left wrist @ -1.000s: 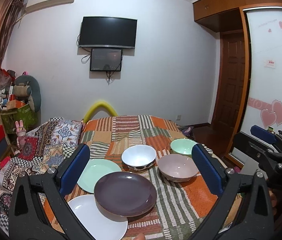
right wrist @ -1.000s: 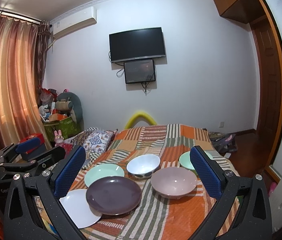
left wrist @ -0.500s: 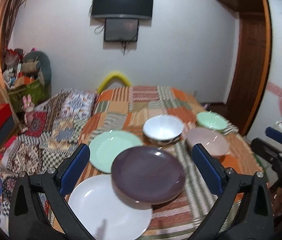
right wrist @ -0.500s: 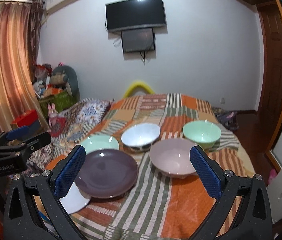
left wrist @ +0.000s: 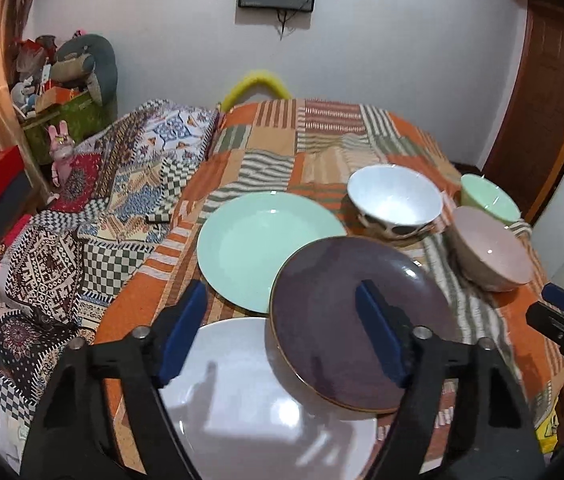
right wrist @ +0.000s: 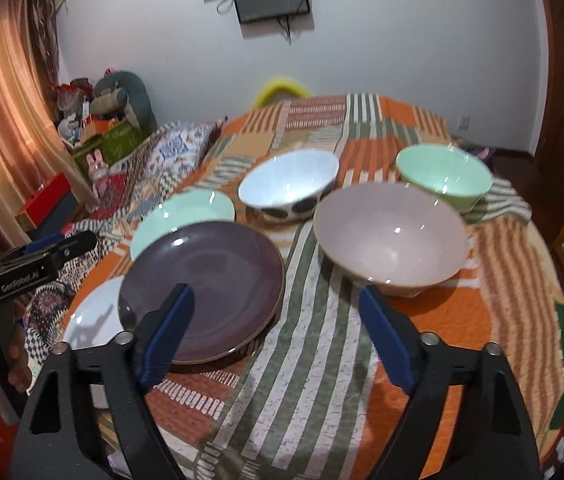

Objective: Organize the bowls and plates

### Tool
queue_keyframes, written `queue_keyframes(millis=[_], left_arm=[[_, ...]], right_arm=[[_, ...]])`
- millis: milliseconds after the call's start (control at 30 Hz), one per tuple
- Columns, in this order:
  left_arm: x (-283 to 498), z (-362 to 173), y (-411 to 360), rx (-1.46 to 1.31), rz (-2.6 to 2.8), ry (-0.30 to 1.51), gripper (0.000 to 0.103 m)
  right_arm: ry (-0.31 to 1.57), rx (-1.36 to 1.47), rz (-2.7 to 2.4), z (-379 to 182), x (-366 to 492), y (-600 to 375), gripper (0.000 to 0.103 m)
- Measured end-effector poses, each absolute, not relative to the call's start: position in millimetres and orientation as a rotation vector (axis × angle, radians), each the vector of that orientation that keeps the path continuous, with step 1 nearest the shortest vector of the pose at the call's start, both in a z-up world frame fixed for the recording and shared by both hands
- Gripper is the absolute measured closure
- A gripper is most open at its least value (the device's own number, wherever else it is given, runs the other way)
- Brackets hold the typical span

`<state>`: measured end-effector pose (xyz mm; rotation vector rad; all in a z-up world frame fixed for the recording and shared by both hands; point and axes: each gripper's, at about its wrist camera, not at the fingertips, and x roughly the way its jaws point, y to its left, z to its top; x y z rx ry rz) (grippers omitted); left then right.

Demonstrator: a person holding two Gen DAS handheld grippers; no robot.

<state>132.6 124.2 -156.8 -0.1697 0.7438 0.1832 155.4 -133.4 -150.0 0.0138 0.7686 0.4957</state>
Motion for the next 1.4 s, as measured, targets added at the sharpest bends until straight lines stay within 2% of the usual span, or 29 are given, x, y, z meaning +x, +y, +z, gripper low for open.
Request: queue_keyframes(millis=[167, 233, 567, 700, 1000, 1133, 1200, 1300, 1400], left_arm=[[147, -174, 136, -0.180, 0.173, 0.792, 0.047], [153, -181, 141, -0.194, 0.162, 0.814, 0.056], [175, -207, 150, -0.228, 0.112, 0.871, 0.065], [181, -214, 150, -0.241, 0.095, 0.886, 0.065], [187, -228, 152, -0.269, 0.070, 0.922, 0.081], [188, -232, 155, -0.303, 0.053, 0.923, 0.081], [189, -233, 155, -0.312, 0.044, 0.923, 0.081], [191, -235, 154, -0.321, 0.023, 0.933, 0.081], [194, -237, 151, -0.322, 0.010, 0.945, 0.081]], right_arm=[[0.835, 0.009, 0.513, -166, 168, -123, 0.046], [0.862, 0.007, 0.522, -173, 173, -119, 0.050], [0.956, -0.019, 0.533, -196, 187, -105, 0.080], [0.983, -0.019, 0.531, -203, 191, -104, 0.082], [1.020, -0.024, 0.528, -212, 196, -100, 0.085], [1.025, -0.016, 0.526, -213, 199, -101, 0.085], [1.033, -0.018, 0.523, -214, 201, -99, 0.084], [1.040, -0.032, 0.531, -217, 203, -94, 0.077], [1.027, -0.053, 0.515, -216, 202, -90, 0.075]])
